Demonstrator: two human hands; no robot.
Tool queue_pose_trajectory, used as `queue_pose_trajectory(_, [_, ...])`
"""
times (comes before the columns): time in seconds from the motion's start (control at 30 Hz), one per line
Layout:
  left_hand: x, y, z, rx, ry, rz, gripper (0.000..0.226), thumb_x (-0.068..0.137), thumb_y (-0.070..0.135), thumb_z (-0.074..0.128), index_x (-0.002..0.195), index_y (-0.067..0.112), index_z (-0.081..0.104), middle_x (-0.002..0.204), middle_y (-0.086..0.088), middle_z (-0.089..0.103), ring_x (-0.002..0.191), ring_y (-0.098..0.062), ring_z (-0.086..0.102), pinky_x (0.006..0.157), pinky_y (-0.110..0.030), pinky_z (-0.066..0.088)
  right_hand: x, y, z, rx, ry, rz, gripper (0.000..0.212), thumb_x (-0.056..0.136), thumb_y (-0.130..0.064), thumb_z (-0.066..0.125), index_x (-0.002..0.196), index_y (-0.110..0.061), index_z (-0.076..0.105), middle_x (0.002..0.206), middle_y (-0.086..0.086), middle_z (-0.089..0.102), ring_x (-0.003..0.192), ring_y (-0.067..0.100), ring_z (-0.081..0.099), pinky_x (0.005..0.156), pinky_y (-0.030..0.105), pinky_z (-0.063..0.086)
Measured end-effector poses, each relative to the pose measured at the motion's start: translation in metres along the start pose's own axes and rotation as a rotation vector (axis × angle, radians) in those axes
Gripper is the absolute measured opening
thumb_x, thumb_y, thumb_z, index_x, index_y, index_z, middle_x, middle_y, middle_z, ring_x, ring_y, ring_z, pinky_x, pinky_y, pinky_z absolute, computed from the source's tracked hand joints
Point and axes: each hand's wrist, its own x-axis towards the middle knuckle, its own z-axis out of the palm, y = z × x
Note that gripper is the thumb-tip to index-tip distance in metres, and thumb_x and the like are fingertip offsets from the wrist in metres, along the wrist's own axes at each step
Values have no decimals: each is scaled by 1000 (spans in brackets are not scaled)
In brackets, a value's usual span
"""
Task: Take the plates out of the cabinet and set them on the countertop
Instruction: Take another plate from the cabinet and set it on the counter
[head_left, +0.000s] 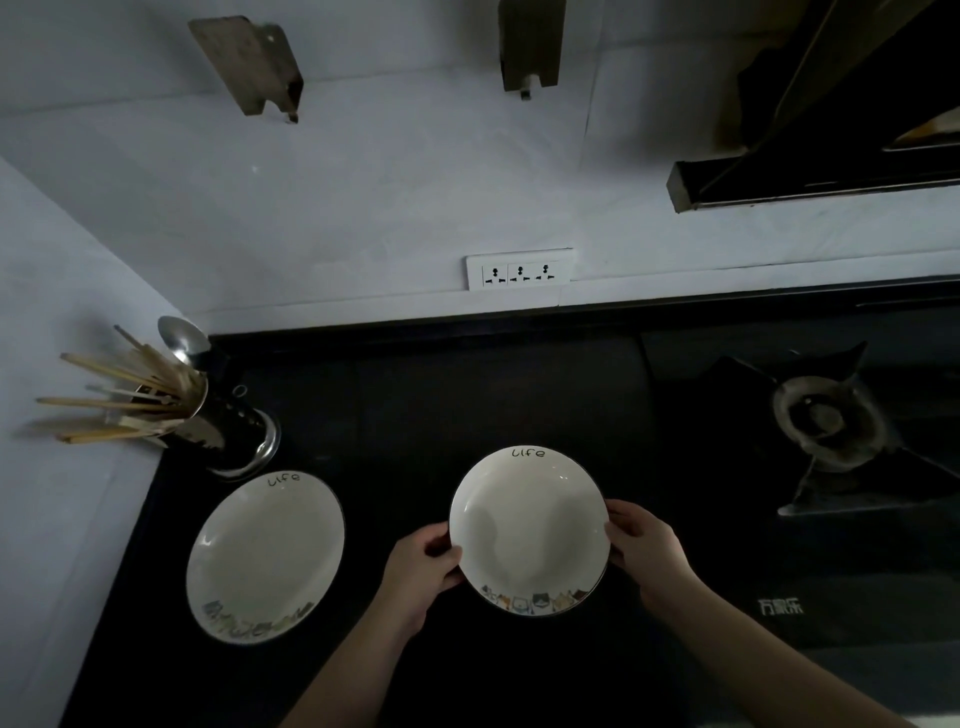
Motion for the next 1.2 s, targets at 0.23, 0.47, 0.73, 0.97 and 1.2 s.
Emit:
queue_pose_trajectory(0.23, [-1, 2, 2, 82, 15, 6, 35, 90, 3, 65, 120, 22, 63, 111, 4, 61, 97, -16, 67, 63, -21, 58, 2, 3, 1, -74, 17, -20, 27, 93, -14, 60, 117, -26, 63, 103, -8, 68, 91, 12, 66, 76, 33, 58])
queue_pose_trajectory(0.47, [-8, 3, 6, 131, 36, 20, 40, 91, 4, 64, 127, 19, 60, 122, -2, 60, 101, -18, 66, 71, -27, 61, -1, -3, 2, -97, 20, -34, 27, 94, -13, 58, 119, -24, 62, 108, -5, 66, 96, 15, 63, 86, 40, 57])
queue_pose_trajectory(0.73, [-14, 7, 6, 87, 104, -50, 52, 92, 12, 65, 141, 13, 47, 128, -8, 55, 96, -18, 63, 62, -28, 60, -2, -7, -9, -130, 26, -36, 24, 96, -20, 56, 119, -23, 61, 94, -10, 63, 83, 8, 63, 60, 22, 51])
queue_pose_trajectory(0.97, [-41, 18, -18, 649, 233, 202, 49, 96, 33, 58, 143, 24, 45, 108, 10, 60, 96, -4, 60, 86, -30, 55, -10, -14, -27, -672, -8, -233, 43, 93, -42, 54, 133, -27, 50, 123, -2, 60, 85, 4, 52, 66, 18, 39])
queue_pose_trajectory(1.2, [-80, 24, -4, 1164, 304, 655, 58, 96, 39, 54, 148, 22, 36, 146, -3, 48, 134, -18, 44, 111, -36, 38, -62, -30, -20, -869, -53, -506, 55, 95, -53, 43, 144, -30, 38, 145, -2, 45, 118, 17, 56, 88, 31, 50])
